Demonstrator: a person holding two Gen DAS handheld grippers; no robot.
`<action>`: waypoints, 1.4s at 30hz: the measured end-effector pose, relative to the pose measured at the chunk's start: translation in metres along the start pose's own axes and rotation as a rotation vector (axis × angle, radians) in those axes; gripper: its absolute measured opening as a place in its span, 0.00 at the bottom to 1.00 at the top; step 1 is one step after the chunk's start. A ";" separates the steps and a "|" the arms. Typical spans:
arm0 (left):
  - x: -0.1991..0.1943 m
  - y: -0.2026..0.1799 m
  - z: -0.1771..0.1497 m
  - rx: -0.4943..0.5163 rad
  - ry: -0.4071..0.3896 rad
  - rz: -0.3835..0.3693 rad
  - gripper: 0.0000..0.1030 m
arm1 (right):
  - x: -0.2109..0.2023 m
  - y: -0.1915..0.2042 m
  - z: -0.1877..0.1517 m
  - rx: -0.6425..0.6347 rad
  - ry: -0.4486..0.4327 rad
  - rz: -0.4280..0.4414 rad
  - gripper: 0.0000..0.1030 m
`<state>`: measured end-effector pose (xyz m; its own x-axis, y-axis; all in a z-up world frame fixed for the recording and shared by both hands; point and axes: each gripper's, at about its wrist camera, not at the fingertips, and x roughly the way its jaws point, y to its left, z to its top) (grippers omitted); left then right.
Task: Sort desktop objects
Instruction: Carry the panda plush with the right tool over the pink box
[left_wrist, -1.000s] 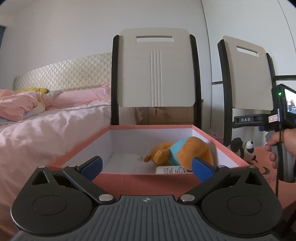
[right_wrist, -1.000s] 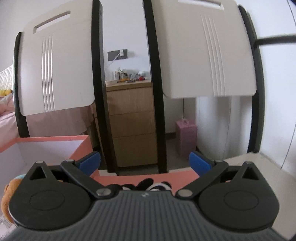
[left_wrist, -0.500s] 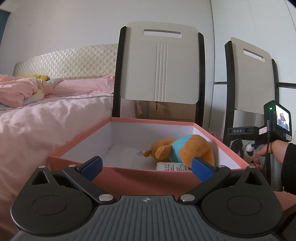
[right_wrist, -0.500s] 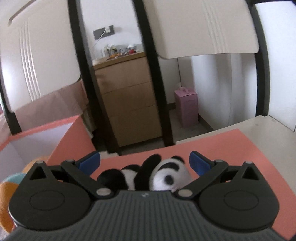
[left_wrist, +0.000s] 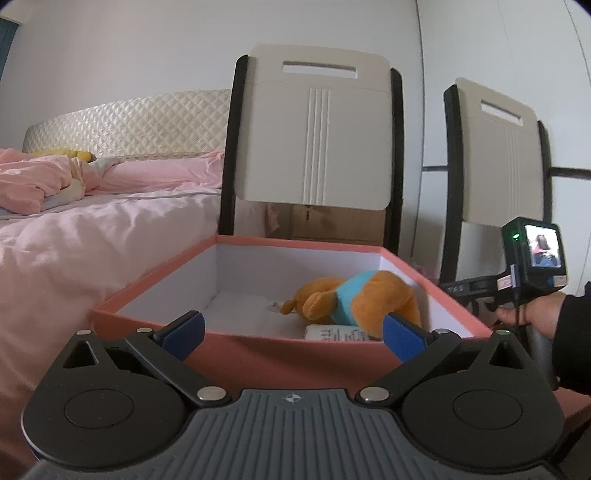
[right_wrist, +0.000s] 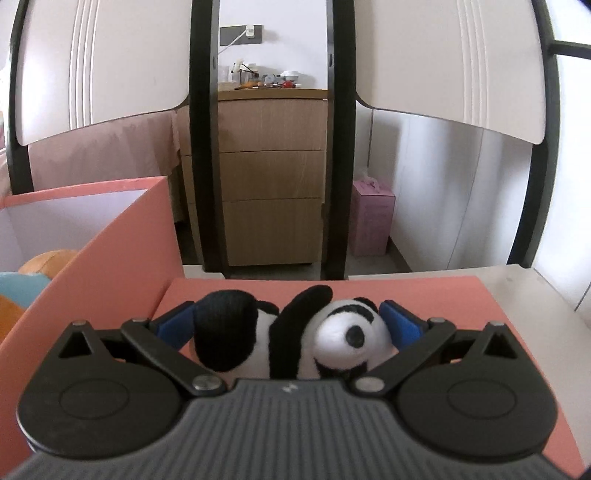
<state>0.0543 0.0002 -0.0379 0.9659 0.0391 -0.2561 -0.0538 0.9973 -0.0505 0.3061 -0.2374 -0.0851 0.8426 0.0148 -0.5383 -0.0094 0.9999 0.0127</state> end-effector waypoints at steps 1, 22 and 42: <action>0.000 0.000 0.000 0.002 -0.002 -0.002 1.00 | 0.001 0.000 0.001 -0.003 0.004 0.001 1.00; -0.003 -0.006 -0.002 0.024 -0.004 0.006 1.00 | -0.002 -0.012 0.007 0.092 0.048 0.036 0.97; -0.006 -0.011 -0.001 0.053 -0.023 0.024 1.00 | -0.095 -0.005 0.042 0.139 -0.202 0.139 0.96</action>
<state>0.0491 -0.0107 -0.0373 0.9700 0.0638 -0.2344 -0.0640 0.9979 0.0068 0.2483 -0.2443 0.0017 0.9289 0.1361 -0.3445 -0.0701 0.9778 0.1973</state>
